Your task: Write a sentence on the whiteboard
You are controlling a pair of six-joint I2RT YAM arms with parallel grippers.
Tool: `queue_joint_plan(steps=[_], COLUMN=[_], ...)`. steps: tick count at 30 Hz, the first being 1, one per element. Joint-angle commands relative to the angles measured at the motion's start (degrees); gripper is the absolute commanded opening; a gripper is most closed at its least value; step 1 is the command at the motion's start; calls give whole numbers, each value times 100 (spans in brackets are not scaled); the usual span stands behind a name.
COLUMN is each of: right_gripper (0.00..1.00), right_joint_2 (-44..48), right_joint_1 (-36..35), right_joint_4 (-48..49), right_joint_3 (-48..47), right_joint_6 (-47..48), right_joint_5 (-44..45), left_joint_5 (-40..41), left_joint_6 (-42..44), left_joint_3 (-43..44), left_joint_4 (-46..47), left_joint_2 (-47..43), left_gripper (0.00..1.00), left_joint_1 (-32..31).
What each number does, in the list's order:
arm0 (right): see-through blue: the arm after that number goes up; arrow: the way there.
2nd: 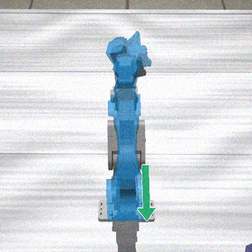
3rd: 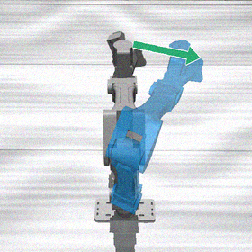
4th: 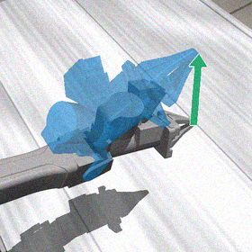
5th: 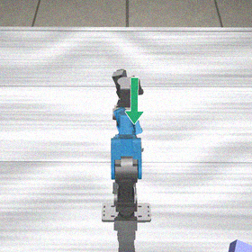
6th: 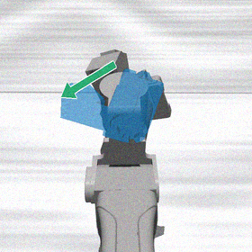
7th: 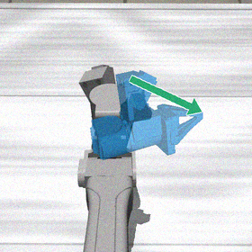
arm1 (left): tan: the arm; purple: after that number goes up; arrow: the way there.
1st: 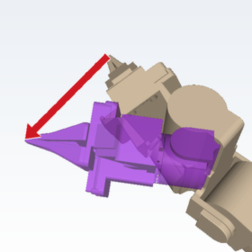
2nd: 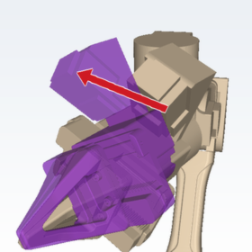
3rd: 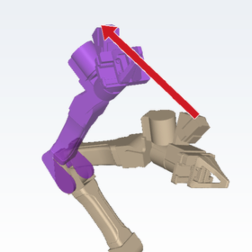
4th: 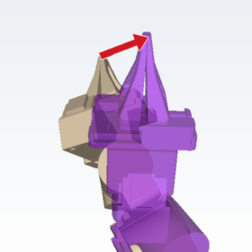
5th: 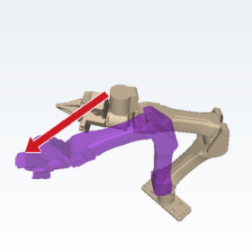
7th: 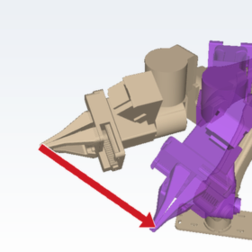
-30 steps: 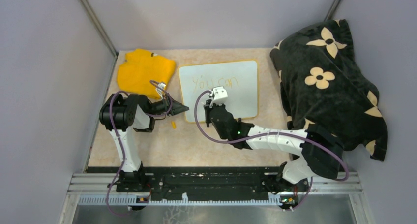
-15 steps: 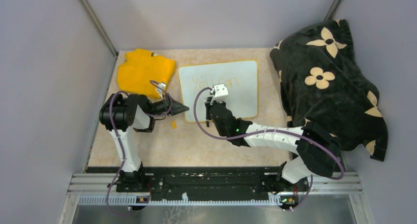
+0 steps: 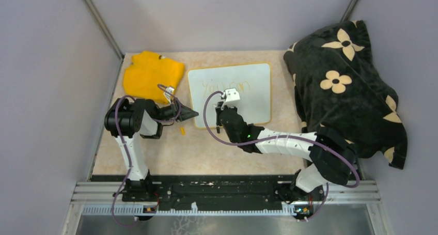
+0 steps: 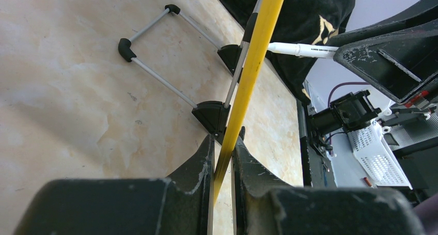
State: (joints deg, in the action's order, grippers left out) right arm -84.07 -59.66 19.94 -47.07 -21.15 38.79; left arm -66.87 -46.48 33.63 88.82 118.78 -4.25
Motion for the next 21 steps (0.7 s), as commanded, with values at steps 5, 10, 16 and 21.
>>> queue_joint_plan(steps=[5, 10, 16, 21], right_gripper=[0, 0, 0, 0], right_joint_2=[76, 164, 281, 278], right_joint_1=[51, 51, 27, -28], right_joint_4=[-74, -208, -322, -360], right_joint_3=[73, 298, 519, 611], right_joint_6=[-162, -336, -518, -627], right_joint_5=[2, -63, -136, -167], left_joint_5=[210, 207, 210, 209], left_joint_6=[-11, -13, -16, -18], left_joint_3=[25, 38, 38, 39], left_joint_4=[1105, 1087, 1074, 1060], left_joint_2=[226, 226, 225, 228], left_gripper=[0, 0, 0, 0], left_joint_1=[-6, -6, -6, -6])
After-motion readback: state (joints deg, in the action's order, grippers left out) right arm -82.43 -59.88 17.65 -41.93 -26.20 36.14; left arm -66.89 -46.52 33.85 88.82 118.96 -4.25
